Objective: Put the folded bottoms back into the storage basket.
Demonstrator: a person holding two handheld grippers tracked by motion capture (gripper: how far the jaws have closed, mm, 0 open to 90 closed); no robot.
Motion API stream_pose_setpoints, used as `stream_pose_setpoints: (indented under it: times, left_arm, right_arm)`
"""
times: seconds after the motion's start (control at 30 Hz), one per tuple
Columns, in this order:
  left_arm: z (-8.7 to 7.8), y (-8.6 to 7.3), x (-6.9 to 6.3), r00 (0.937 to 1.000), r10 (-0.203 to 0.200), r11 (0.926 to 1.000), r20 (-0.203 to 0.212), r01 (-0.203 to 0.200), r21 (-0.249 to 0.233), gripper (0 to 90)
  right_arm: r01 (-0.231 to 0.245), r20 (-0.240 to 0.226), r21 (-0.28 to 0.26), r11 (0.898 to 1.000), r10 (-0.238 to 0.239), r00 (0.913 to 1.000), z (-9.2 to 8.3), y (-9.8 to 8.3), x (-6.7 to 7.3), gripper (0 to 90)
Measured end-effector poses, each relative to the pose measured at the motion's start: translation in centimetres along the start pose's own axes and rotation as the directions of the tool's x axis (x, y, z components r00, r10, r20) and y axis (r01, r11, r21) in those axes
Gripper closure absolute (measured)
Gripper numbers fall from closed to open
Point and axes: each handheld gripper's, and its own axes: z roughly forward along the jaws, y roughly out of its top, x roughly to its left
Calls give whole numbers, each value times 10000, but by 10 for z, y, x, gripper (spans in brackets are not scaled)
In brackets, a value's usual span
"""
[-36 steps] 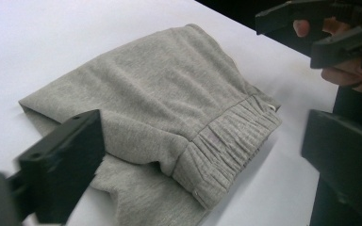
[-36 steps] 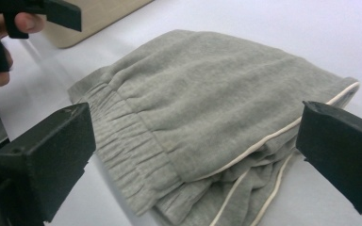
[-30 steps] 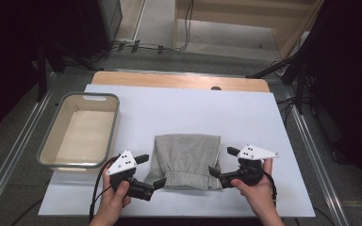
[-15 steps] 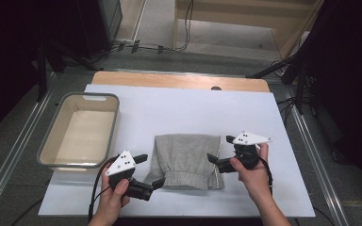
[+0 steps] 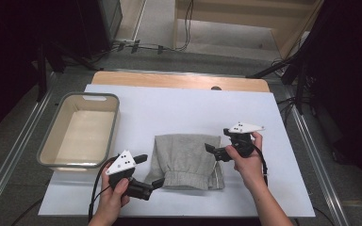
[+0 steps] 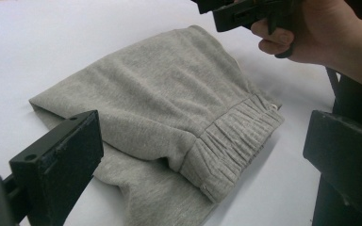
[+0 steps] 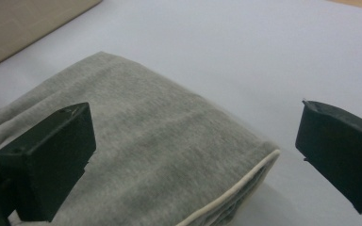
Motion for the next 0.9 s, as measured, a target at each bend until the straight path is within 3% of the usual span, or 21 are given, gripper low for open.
stream_pose_setpoints:
  times: [0.33,0.67,0.9]
  left_arm:
    - [2,-2,1,10000,13,9999,-34,-12,125,0]
    - [5,-3,0,10000,20,9998,6,-20,219,0]
    - [6,-4,0,10000,-16,9997,33,15,257,0]
  right_arm:
    - [-405,62,510,9979,402,9992,22,-3,-13,0]
    - [-307,217,1081,9937,285,9994,37,-8,-14,0]
    - [-320,39,1325,9907,318,9995,46,-13,-15,54]
